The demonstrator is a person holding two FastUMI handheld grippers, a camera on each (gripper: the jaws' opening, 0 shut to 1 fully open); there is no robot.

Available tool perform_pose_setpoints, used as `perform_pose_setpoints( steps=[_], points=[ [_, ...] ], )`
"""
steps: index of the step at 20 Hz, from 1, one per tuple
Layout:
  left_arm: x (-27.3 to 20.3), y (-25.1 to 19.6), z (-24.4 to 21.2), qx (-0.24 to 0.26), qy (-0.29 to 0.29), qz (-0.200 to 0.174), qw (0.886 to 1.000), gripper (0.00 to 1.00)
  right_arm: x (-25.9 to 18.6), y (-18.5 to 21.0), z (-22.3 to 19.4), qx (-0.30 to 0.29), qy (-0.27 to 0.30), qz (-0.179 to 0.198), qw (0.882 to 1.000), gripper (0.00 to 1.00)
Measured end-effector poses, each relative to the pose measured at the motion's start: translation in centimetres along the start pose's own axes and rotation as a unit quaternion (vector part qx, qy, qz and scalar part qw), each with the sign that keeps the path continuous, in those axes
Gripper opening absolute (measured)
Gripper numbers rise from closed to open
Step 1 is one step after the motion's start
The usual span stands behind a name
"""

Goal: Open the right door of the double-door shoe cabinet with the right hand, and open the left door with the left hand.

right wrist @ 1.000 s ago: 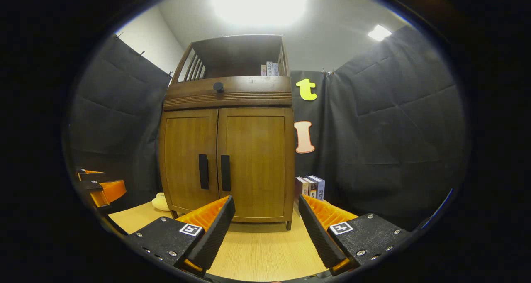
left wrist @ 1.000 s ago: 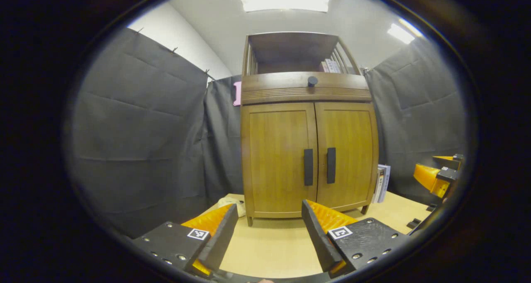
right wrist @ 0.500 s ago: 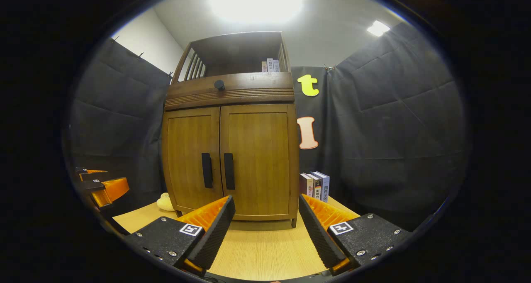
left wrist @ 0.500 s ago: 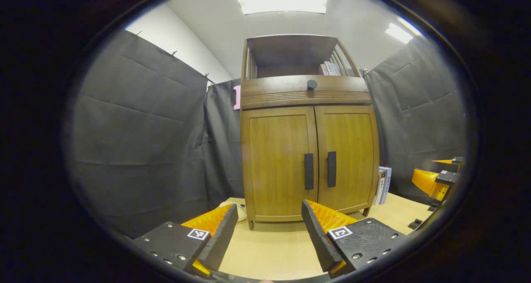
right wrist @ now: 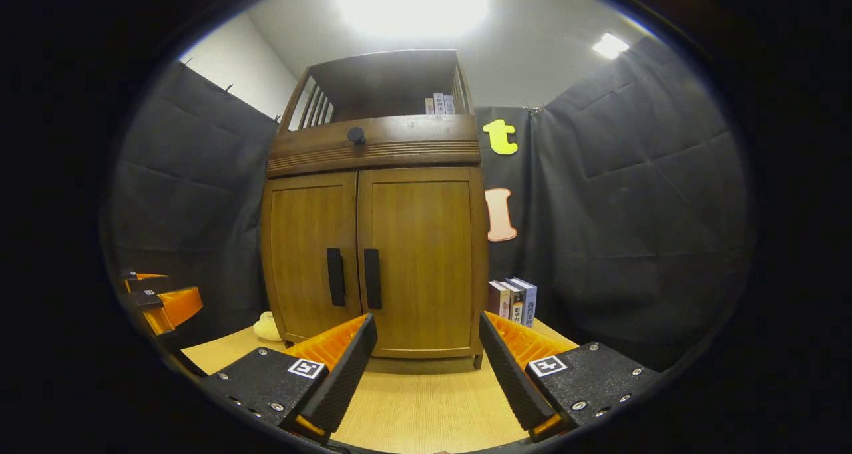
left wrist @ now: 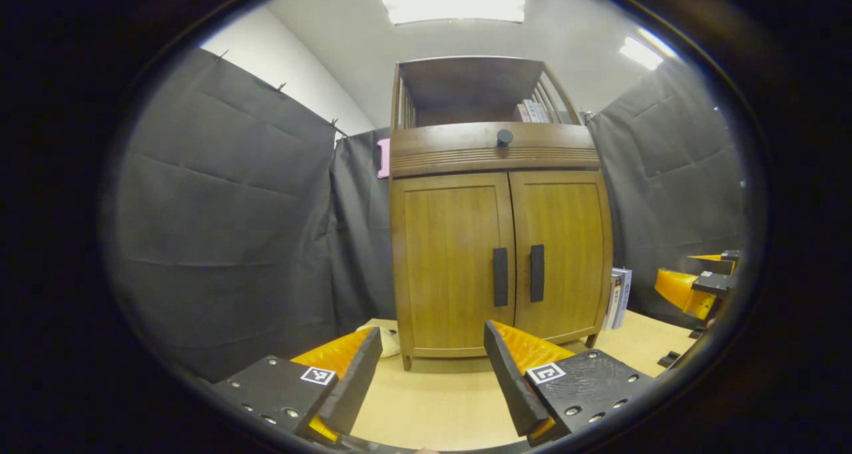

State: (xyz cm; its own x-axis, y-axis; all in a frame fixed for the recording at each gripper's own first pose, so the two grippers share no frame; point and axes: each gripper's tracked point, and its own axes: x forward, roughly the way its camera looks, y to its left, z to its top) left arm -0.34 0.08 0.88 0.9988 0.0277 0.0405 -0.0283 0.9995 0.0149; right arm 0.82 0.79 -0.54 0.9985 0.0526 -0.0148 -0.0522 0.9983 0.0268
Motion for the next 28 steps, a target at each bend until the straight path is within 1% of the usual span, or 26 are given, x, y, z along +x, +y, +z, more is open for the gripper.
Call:
perform_pose_setpoints(
  steps=[1,2,6,9,16,21,28],
  points=[
    [0.0,0.0,0.0,-0.001,0.001,0.001,1.000,0.82,0.1,0.1,0.0,0.002,-0.002,0.000,1.000,0.95],
    [0.0,0.0,0.0,-0.003,0.002,0.003,1.000,0.94,0.4,0.2,0.1,0.004,-0.004,0.001,1.000,0.95],
    [0.0,0.1,0.0,0.000,0.004,0.010,1.000,0.94,4.8,1.0,2.3,0.010,-0.014,0.007,1.000,0.95],
    [0.2,0.1,-0.4,0.004,0.002,0.017,1.000,0.94,6.4,1.5,2.6,0.017,-0.018,0.013,1.000,0.95],
    [0.4,0.4,-0.8,0.009,0.000,0.045,0.999,0.94,10.9,3.2,3.2,0.030,-0.016,0.026,0.999,0.95],
    [-0.2,1.0,-0.1,0.011,-0.002,0.067,0.998,0.94,13.9,4.6,4.2,0.036,-0.024,0.031,0.999,0.94],
    [-1.2,1.9,0.7,0.012,0.004,0.099,0.995,0.94,18.8,7.3,3.0,0.040,-0.013,0.046,0.998,0.94]
  ],
)
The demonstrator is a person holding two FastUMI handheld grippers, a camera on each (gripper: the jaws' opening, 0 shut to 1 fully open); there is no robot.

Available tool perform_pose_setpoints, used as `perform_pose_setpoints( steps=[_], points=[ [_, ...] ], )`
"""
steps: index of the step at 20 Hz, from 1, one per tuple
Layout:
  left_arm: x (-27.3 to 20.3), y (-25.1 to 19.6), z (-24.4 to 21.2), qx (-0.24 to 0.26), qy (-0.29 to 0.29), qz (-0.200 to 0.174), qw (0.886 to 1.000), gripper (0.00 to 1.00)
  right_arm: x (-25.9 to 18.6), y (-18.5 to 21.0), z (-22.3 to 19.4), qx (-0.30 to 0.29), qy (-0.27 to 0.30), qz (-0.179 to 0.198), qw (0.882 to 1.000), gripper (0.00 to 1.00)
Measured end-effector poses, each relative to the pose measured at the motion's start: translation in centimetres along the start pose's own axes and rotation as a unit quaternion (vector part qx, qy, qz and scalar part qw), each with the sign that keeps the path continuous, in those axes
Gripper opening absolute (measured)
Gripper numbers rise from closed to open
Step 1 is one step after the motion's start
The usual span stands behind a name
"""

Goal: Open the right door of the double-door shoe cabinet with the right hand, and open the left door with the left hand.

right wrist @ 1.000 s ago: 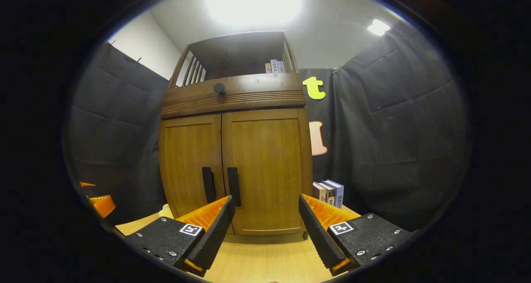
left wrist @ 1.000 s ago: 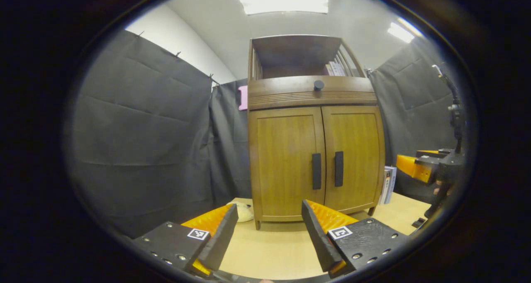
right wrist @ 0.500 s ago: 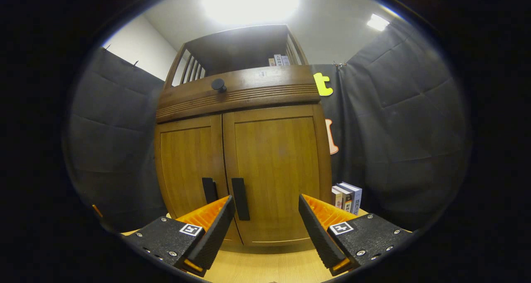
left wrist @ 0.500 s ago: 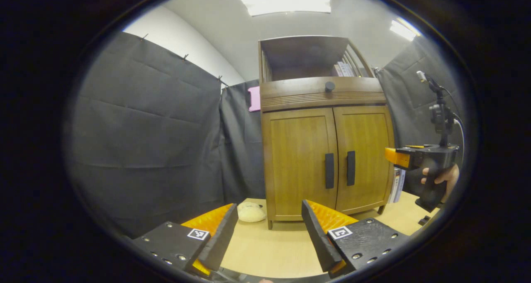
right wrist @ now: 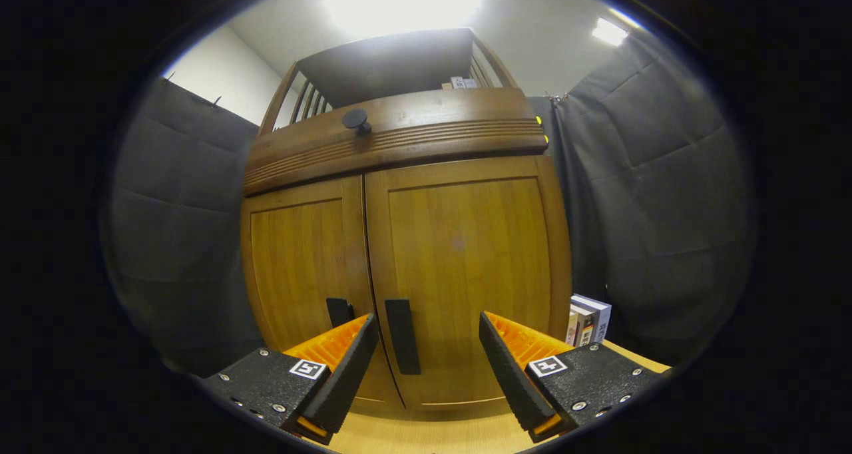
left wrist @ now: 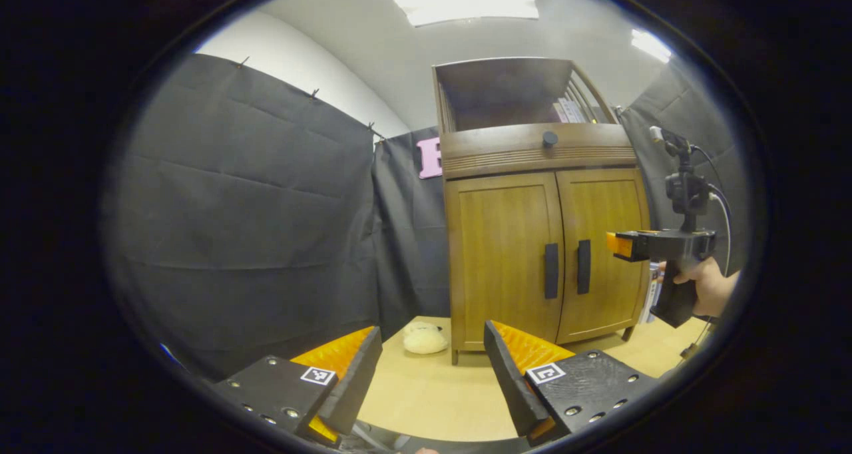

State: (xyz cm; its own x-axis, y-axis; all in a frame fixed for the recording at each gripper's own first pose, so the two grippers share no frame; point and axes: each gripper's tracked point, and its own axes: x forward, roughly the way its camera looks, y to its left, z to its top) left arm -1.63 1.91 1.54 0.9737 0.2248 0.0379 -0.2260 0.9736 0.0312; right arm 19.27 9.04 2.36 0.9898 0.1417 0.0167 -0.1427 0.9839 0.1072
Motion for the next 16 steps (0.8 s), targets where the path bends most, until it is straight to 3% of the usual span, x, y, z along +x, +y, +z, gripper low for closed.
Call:
perform_pose_setpoints(
  steps=[11,16],
  points=[
    [-1.1,1.0,0.7,0.010,0.011,0.044,0.999,0.94,6.8,2.9,-4.4,-0.024,0.047,0.011,0.999,0.91],
    [-1.4,1.4,0.8,0.011,0.014,0.058,0.998,0.94,9.2,3.2,-6.5,-0.010,0.080,0.011,0.997,0.65]
  ],
)
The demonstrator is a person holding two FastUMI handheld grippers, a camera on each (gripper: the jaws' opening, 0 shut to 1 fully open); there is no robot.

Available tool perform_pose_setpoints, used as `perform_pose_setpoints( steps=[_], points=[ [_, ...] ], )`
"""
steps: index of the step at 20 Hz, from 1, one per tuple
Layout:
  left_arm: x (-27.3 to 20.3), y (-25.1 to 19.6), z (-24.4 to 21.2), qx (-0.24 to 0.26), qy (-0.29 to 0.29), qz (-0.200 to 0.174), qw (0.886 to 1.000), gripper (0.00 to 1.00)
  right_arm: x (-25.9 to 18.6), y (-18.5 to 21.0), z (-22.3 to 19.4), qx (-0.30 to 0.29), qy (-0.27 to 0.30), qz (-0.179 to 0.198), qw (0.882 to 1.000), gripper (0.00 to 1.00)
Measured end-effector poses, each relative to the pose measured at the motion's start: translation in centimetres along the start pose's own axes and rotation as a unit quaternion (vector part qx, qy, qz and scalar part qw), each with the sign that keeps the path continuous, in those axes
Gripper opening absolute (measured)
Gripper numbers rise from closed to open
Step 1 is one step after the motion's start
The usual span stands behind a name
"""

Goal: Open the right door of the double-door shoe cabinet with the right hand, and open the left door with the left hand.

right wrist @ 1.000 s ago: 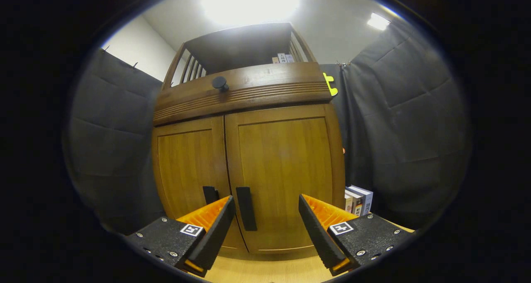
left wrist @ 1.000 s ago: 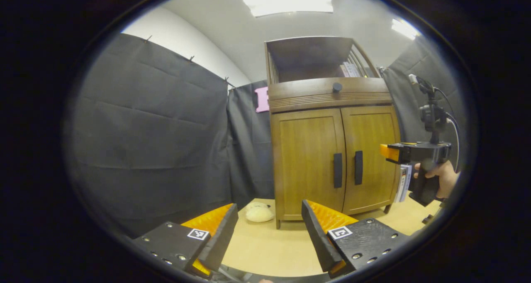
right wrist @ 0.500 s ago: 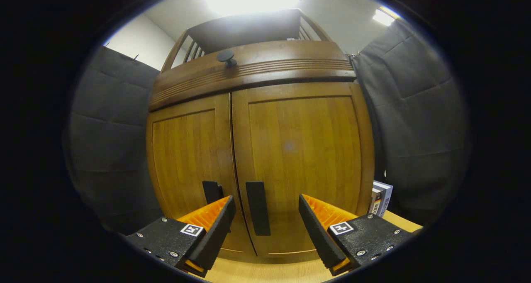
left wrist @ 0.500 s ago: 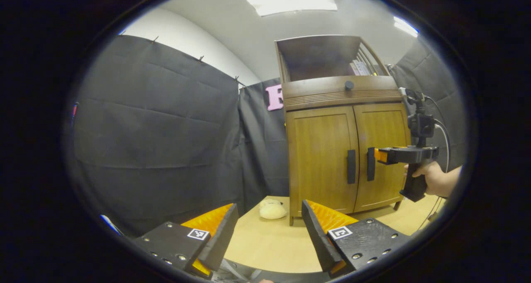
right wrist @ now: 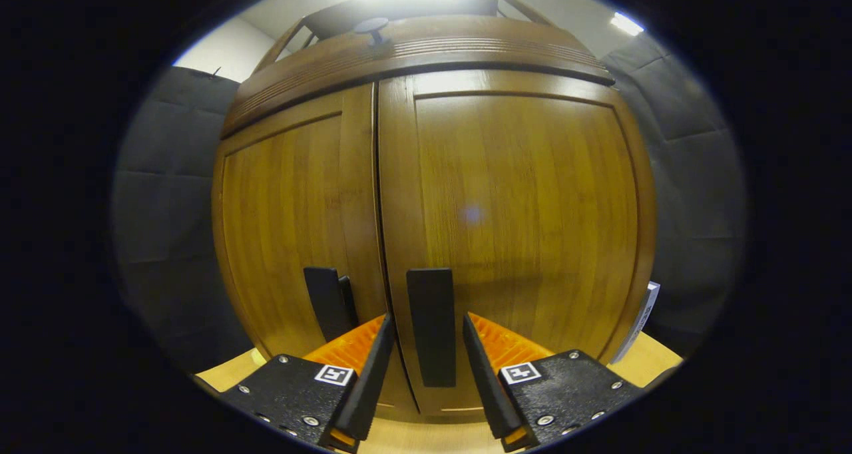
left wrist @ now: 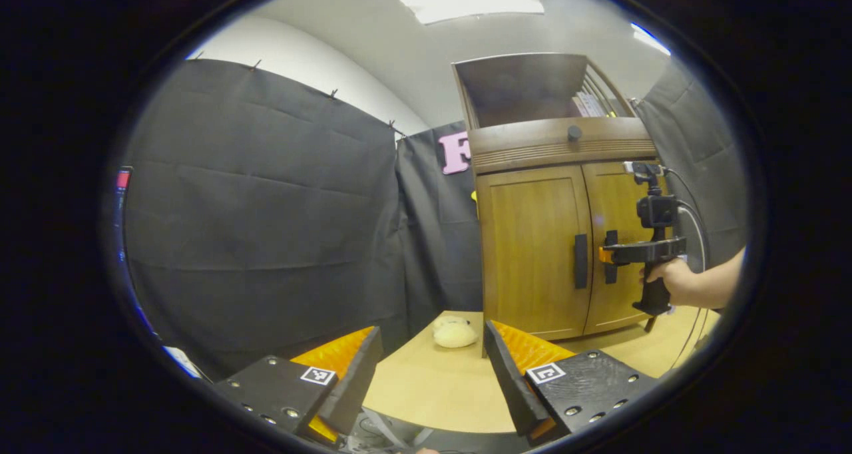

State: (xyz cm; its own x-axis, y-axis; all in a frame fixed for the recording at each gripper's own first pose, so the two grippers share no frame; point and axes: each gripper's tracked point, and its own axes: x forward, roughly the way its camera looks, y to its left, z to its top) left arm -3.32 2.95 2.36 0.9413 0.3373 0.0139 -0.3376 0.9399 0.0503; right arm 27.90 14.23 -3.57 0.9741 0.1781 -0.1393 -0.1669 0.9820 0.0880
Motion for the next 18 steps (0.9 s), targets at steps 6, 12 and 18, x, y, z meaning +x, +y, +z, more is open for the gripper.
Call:
perform_pose_setpoints(
  steps=[6,12,18],
  points=[
    [-0.7,0.8,-0.1,-0.003,0.003,0.008,1.000,0.88,1.1,-0.5,-0.1,0.006,0.009,-0.012,1.000,0.32],
    [0.1,0.0,0.5,-0.011,-0.006,-0.009,1.000,0.88,-1.3,-0.5,-0.2,-0.011,0.023,0.008,1.000,0.22],
    [1.2,-0.9,1.1,-0.013,-0.019,-0.047,0.999,0.94,-5.5,-1.2,-0.3,-0.012,0.025,0.037,0.999,0.20]
  ],
)
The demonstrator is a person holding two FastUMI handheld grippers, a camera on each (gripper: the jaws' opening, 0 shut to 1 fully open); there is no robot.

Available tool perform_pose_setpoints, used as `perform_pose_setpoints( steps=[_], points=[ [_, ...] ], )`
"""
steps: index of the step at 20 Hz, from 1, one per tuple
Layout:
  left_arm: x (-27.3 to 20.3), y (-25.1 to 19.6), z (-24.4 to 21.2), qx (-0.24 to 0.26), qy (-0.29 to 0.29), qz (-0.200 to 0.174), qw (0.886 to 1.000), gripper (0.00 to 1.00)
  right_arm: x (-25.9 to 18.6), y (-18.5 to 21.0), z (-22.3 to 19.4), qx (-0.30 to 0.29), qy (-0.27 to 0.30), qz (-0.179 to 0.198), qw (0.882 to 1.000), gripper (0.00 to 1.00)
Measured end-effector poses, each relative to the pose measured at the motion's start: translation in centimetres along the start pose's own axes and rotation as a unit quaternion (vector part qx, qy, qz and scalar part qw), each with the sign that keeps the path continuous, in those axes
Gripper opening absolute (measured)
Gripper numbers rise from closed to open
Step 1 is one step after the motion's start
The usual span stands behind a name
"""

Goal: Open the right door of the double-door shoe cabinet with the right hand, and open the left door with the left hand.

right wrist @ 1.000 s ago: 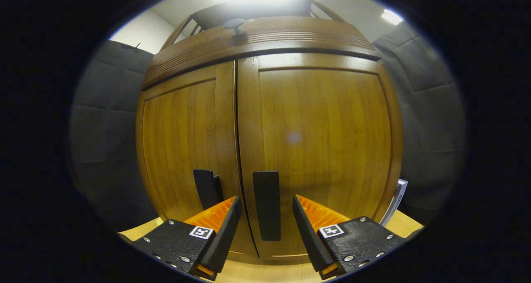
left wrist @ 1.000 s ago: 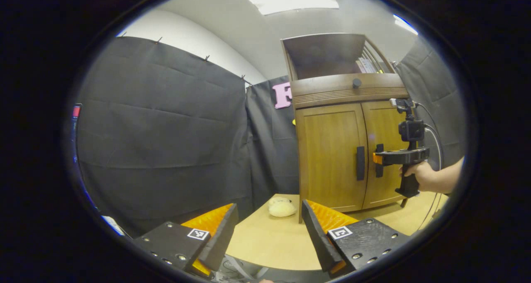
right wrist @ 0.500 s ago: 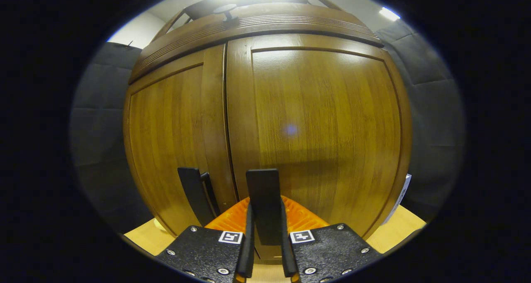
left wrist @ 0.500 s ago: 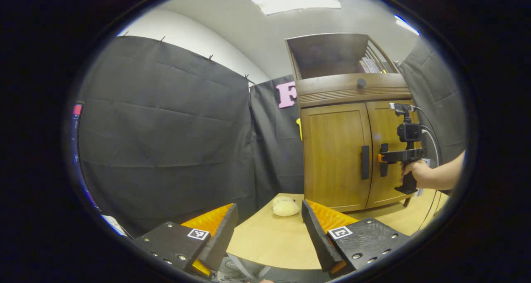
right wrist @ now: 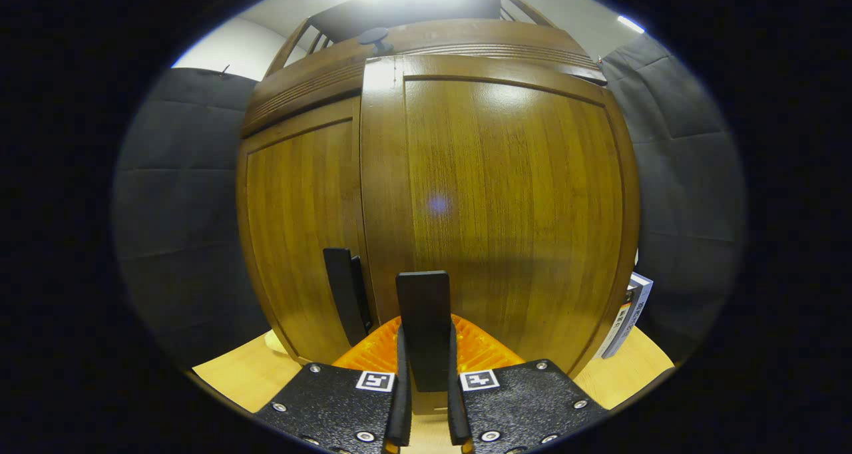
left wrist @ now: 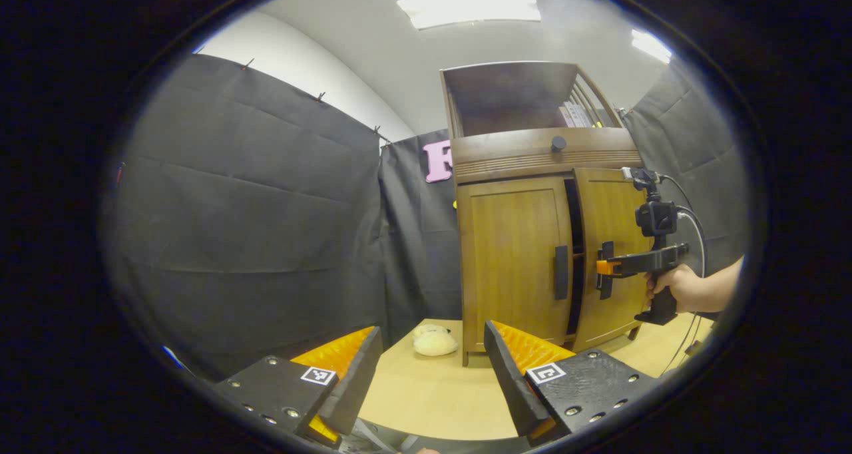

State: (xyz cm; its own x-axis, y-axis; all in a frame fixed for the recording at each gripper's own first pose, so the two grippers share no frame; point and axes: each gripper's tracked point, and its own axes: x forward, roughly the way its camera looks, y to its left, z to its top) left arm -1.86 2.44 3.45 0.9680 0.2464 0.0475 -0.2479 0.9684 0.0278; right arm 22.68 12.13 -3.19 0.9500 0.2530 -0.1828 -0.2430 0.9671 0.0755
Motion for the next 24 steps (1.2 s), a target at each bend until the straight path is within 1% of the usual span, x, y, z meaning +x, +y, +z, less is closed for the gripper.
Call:
perform_pose_setpoints(
  steps=[3,4,7,8,10,11,13,14,16,17,21,24],
  points=[
    [0.0,-0.3,0.5,-0.005,0.000,-0.022,1.000,0.94,-2.6,-0.4,0.1,0.003,0.000,0.000,1.000,0.22],
    [0.0,-0.3,0.5,-0.004,0.000,-0.028,1.000,0.94,-3.4,-0.8,-0.1,0.004,0.001,-0.002,1.000,0.20],
    [0.3,0.1,1.1,-0.008,-0.002,-0.049,0.999,0.94,-5.8,-1.8,-0.4,0.006,0.002,-0.006,1.000,0.20],
    [0.1,-0.1,1.3,-0.008,-0.004,-0.056,0.998,0.94,-6.7,-2.3,-0.4,0.006,0.002,-0.007,1.000,0.22],
    [0.1,0.0,1.7,-0.008,-0.006,-0.068,0.998,0.94,-8.3,-3.3,-0.6,0.005,0.001,-0.012,1.000,0.20],
    [0.1,0.0,1.9,-0.010,-0.006,-0.075,0.997,0.94,-9.1,-3.8,-0.7,0.006,0.002,-0.015,1.000,0.22],
    [0.3,-0.2,1.9,-0.016,-0.006,-0.088,0.996,0.94,-10.5,-4.9,-1.0,0.010,0.006,-0.022,1.000,0.20],
    [0.4,-0.3,1.9,-0.017,-0.005,-0.094,0.995,0.94,-11.1,-5.4,-1.1,0.012,0.007,-0.025,1.000,0.22],
    [0.5,-0.6,1.7,-0.017,-0.006,-0.107,0.994,0.94,-12.3,-6.4,-1.0,0.015,0.007,-0.033,0.999,0.21],
    [0.7,-0.9,1.6,-0.016,-0.009,-0.113,0.993,0.94,-12.9,-7.0,-1.0,0.013,0.005,-0.038,0.999,0.19],
    [0.7,-1.4,1.0,-0.021,-0.009,-0.137,0.990,0.94,-15.0,-10.0,-0.8,-0.005,0.005,-0.071,0.997,0.19],
    [0.7,-1.9,1.1,-0.025,-0.008,-0.155,0.987,0.94,-16.3,-12.4,-1.0,-0.005,0.007,-0.100,0.995,0.18]
  ],
)
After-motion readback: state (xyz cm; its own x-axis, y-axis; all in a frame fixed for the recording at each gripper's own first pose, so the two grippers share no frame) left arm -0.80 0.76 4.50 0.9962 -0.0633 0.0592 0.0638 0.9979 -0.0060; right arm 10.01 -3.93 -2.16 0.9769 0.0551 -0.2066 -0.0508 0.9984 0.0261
